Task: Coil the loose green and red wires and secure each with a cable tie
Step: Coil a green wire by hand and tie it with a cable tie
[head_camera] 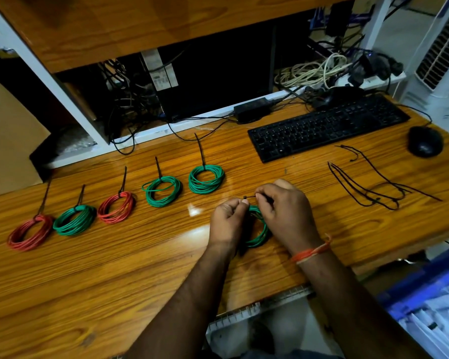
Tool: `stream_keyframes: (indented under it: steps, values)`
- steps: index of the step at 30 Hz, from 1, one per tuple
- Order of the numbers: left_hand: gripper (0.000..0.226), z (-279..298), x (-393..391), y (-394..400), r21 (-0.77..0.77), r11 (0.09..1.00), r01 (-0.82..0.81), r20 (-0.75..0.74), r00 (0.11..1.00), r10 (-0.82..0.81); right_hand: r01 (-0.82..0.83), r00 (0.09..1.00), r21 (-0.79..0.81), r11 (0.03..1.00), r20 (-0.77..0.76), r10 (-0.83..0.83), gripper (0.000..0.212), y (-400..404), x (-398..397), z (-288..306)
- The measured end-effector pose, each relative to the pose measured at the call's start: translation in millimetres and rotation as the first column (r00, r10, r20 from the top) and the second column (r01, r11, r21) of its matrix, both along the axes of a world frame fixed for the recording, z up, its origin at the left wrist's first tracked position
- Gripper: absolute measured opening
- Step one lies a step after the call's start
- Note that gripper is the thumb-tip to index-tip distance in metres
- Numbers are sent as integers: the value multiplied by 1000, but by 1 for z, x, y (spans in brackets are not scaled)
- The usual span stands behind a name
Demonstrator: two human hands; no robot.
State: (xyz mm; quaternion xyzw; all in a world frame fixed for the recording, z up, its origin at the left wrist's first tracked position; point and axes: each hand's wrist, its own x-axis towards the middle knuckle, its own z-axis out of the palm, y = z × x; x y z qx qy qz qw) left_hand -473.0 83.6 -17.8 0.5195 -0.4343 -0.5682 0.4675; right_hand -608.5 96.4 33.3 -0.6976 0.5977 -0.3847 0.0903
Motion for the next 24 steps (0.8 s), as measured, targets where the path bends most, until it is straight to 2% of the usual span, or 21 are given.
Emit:
stream_keyframes:
  steps: [8, 12, 18, 24]
  values:
    - [34, -1, -1, 1, -47, 998, 36, 57, 998, -34, -6, 1000, 6, 1000, -30, 6, 5, -1, -1, -2]
    - [46, -4, -1, 1, -63, 996, 61, 91, 994, -55, 6, 998, 17, 1000, -57, -5, 3, -2, 3, -2]
    - [40, -5, -1, 0, -79, 995, 55, 128, 991, -44, 9, 999, -17, 1000, -42, -10, 6, 0, 0, 3]
    - [34, -5, -1, 0, -89, 994, 54, 132, 990, -42, -14, 1000, 20, 1000, 14, 14, 11, -3, -10, 6]
